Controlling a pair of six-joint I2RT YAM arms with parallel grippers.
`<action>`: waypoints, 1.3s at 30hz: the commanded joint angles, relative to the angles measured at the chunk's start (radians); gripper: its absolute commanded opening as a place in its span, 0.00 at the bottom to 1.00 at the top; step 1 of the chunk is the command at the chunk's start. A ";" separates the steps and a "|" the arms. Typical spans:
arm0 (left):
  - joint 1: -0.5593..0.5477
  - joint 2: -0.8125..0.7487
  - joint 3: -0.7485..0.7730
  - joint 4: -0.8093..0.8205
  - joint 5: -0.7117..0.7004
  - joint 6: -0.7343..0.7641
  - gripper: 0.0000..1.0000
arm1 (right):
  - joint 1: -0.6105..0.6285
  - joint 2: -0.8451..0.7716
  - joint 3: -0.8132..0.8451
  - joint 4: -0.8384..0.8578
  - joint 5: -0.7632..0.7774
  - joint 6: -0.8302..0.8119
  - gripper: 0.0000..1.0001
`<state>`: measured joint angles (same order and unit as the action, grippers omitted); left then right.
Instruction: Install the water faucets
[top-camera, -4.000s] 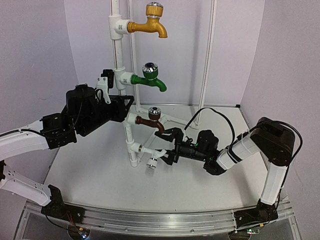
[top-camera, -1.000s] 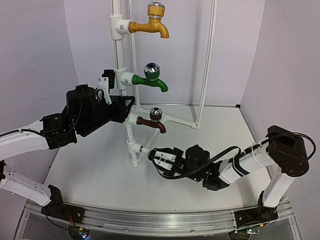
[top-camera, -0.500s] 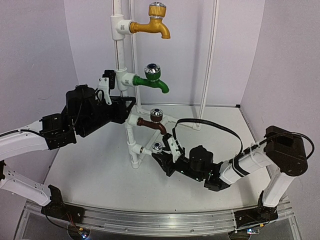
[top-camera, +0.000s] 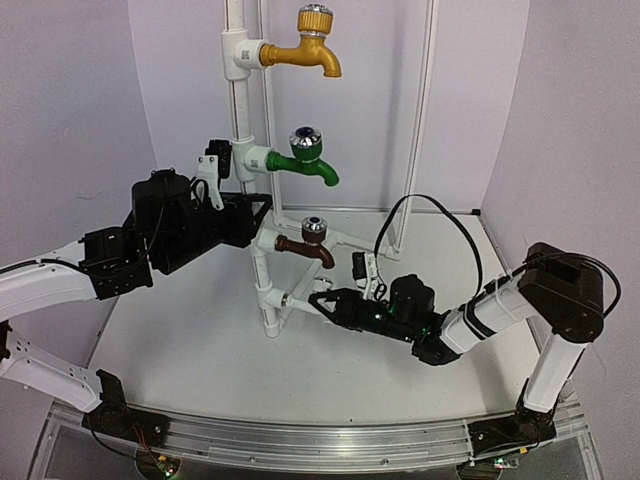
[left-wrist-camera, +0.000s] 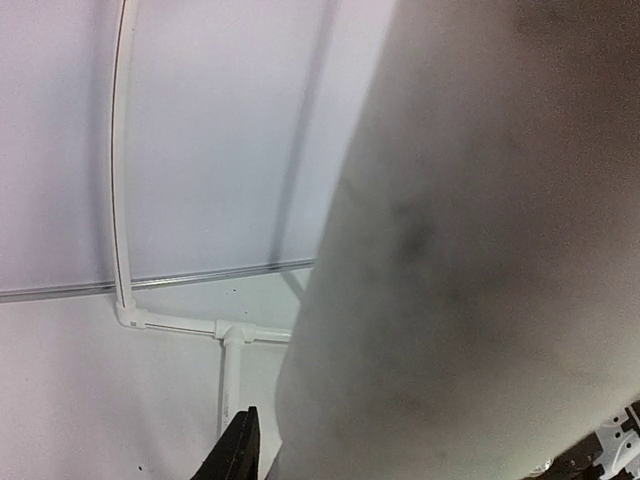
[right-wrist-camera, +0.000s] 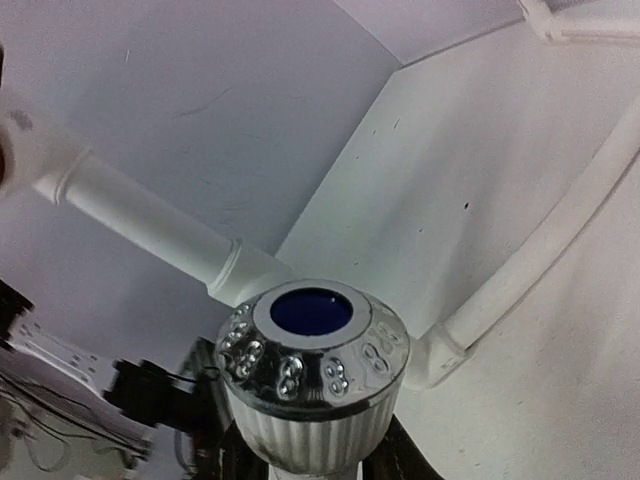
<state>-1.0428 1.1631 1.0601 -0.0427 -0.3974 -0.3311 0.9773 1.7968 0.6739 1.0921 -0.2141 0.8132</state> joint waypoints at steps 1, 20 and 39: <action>-0.017 0.033 0.004 -0.138 0.149 -0.264 0.00 | -0.076 0.015 0.042 0.180 -0.123 0.671 0.06; -0.017 0.030 -0.001 -0.143 0.123 -0.263 0.00 | -0.178 -0.082 -0.145 0.151 -0.180 0.283 0.98; -0.017 0.039 0.006 -0.147 0.127 -0.267 0.00 | -0.064 -0.436 -0.065 -0.469 -0.180 -1.390 0.98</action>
<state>-1.0458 1.1721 1.0676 -0.0433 -0.3958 -0.3317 0.8981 1.3234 0.5344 0.6555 -0.3467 -0.2710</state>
